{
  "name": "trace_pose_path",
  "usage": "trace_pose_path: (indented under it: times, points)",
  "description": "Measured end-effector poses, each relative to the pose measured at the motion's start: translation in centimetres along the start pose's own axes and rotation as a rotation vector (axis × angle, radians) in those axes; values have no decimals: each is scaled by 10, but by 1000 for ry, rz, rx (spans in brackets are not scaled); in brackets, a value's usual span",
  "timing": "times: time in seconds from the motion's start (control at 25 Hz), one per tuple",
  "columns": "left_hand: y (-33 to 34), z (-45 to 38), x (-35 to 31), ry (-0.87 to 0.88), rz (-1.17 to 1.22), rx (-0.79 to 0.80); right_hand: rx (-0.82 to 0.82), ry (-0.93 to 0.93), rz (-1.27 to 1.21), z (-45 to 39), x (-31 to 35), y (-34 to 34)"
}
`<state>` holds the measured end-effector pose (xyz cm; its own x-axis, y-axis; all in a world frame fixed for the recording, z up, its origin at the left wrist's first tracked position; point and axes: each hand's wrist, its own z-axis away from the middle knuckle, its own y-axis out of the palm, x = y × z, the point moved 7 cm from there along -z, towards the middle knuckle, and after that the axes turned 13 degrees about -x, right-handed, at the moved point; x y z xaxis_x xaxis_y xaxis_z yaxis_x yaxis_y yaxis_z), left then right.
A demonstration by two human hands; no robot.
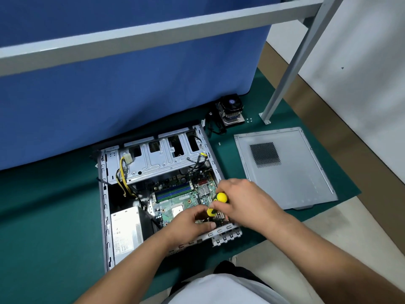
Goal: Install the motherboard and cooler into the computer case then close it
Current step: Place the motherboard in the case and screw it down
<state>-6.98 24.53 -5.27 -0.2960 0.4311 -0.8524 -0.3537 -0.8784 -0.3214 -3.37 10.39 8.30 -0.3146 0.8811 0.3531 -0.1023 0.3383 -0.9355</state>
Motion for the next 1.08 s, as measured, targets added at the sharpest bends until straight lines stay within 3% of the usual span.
trace_pose_path:
  times: [0.2,0.4,0.48,0.56,0.68,0.8,1.08]
  points:
    - [-36,-26,-19,123,-209,-243,-57,258,-214,-6,-49,-33]
    - [-55,-38,-87,775,-734,-506,236,359,-318,2,-64,16]
    - [-55,-53,-110,901,-802,-540,272,488,-506,-2,-69,40]
    - [-72,-77,-115,814,-803,-590,237,640,-678,-5,-83,52]
    - [-121,-122,-83,439,-825,-654,84,797,-782,-18,-129,56]
    - [-147,-144,-43,202,-927,-628,0,885,-810,-41,-162,69]
    - [-145,-155,-18,205,-965,-723,-173,877,-611,-145,-212,152]
